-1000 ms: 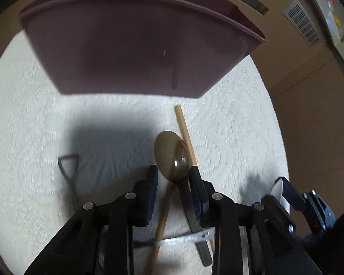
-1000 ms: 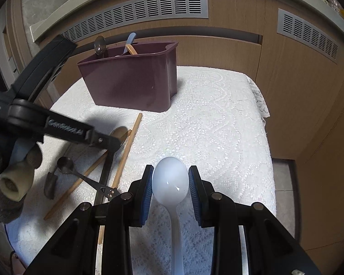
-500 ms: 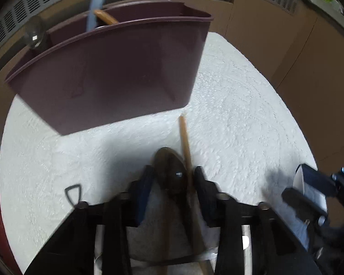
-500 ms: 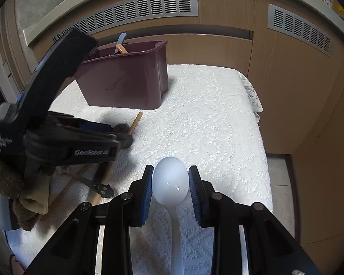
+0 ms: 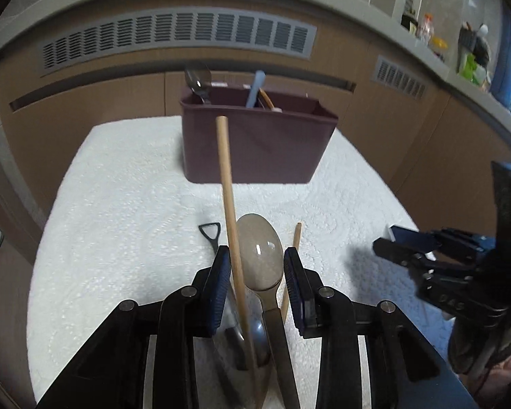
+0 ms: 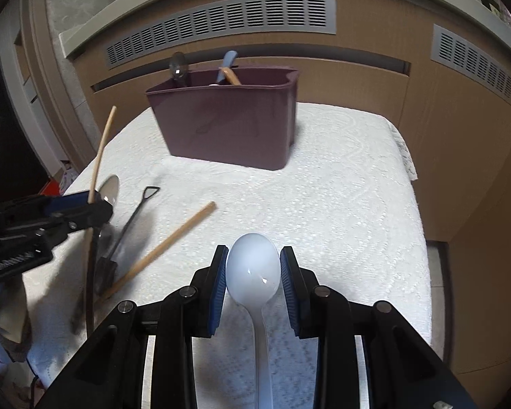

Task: Organize utensils
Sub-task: 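Drop the brown spoon into the caddy with the left gripper while the right drops the white spoon in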

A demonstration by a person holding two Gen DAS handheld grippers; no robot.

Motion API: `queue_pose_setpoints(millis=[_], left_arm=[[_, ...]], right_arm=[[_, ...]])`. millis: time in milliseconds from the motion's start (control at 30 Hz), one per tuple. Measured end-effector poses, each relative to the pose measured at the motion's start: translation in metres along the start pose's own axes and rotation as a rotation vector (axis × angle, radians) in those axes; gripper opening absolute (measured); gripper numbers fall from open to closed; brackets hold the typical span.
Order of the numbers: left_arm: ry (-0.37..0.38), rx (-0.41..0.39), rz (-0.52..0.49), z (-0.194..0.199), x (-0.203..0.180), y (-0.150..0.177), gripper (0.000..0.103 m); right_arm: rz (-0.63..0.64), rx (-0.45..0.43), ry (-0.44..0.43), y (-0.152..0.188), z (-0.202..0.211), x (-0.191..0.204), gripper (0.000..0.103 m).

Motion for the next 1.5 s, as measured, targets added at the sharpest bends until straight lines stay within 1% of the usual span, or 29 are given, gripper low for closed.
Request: queue_pose_setpoints(millis=[67,167,333,600,833,933,967,1133,1200,1233,1333,1433,1500], left_arm=[[0.005,-0.032,0.003,0.015,0.004,-0.003,0.033],[0.005,-0.074,-0.017,0.030,0.001,-0.009,0.033],[0.014,-0.133,-0.024,0.058,0.001,-0.019,0.032],[0.023,-0.178,-0.035,0.081,-0.005,-0.032,0.032],[-0.006,-0.236,-0.079,0.101,-0.011,-0.059,0.032],[-0.038,-0.300,-0.107,0.122,-0.009,-0.089,0.032],[-0.050,-0.343,-0.118,0.134,-0.007,-0.106,0.032],[-0.097,-0.502,-0.156,0.175,0.002,-0.182,0.032],[-0.114,-0.542,-0.157,0.180,0.007,-0.204,0.032],[-0.114,-0.552,-0.158,0.179,0.010,-0.213,0.032],[-0.127,-0.554,-0.156,0.165,0.020,-0.230,0.032],[-0.122,-0.525,-0.150,0.141,0.030,-0.234,0.032],[-0.131,-0.504,-0.146,0.125,0.037,-0.234,0.032]], right_arm=[[0.019,0.001,-0.002,0.000,0.000,0.010,0.028],[0.043,-0.003,-0.006,-0.001,0.003,0.023,0.028],[0.069,-0.029,-0.007,-0.008,0.014,0.037,0.028],[0.098,-0.070,-0.003,-0.018,0.034,0.045,0.028],[0.089,-0.113,-0.033,-0.035,0.051,0.050,0.028],[0.081,-0.165,-0.064,-0.056,0.070,0.053,0.028],[0.079,-0.196,-0.073,-0.069,0.081,0.053,0.028],[0.079,-0.406,-0.125,-0.152,0.144,0.064,0.028],[0.080,-0.495,-0.138,-0.184,0.166,0.069,0.028],[0.077,-0.536,-0.145,-0.198,0.174,0.072,0.028],[0.072,-0.609,-0.170,-0.225,0.179,0.078,0.028],[0.075,-0.622,-0.190,-0.237,0.165,0.081,0.028],[0.076,-0.622,-0.179,-0.242,0.150,0.081,0.028]])
Point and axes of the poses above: each gripper's, at about its wrist camera, not at the fingertips, and z roughly against the way its jaws point, x to its left, y to its underside, the point moved 8 cm from there along -z, roughly the way its jaws point, and after that the axes turned 12 degrees about -z, right-handed, at the moved point
